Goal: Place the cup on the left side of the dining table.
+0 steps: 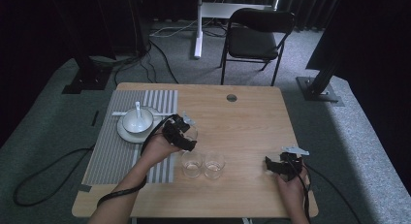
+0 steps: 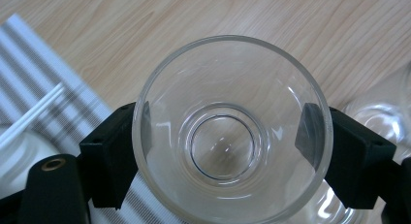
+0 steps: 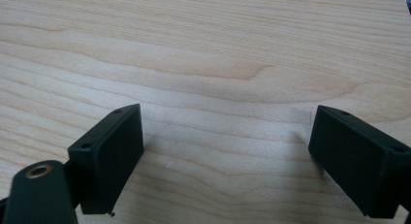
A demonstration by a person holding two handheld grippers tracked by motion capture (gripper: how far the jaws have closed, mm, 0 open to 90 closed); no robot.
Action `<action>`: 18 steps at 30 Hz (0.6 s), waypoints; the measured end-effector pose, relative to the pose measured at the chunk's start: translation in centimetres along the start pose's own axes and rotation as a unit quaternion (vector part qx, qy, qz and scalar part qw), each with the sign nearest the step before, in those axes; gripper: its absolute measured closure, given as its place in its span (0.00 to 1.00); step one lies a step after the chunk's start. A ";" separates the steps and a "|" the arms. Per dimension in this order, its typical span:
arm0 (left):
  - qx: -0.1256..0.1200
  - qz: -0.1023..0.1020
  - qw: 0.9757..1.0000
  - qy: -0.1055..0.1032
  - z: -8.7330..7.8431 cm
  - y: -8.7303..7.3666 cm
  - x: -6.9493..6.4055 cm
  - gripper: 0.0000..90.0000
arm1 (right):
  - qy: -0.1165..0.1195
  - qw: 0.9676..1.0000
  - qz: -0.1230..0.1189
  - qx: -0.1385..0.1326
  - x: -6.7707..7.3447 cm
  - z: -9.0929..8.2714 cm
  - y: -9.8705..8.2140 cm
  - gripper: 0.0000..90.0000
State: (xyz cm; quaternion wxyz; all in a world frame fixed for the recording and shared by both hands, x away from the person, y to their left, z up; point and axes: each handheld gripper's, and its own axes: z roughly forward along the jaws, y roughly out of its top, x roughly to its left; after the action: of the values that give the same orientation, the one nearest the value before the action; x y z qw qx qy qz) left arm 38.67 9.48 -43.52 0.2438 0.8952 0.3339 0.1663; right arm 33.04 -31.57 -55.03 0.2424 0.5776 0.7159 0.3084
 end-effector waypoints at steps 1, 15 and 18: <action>0.001 -0.003 1.000 0.001 -0.1 -0.2 0.2 0.21 | 0.000 1.000 -0.001 0.000 0.0 0.0 0.0 0.13; 0.002 -0.041 0.999 0.026 -2.5 -4.8 2.6 0.21 | 0.000 1.000 0.001 0.001 0.0 0.0 0.0 0.13; 0.003 -0.050 0.998 0.029 -3.0 -5.9 3.0 0.21 | 0.000 1.000 0.001 0.000 0.0 0.0 0.0 0.13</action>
State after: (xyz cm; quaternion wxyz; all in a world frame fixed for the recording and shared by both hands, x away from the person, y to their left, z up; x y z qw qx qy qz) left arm 36.38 16.38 -43.85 0.2391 0.8730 0.3858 0.1787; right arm 33.04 -31.55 -55.02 0.2419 0.5783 0.7156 0.3083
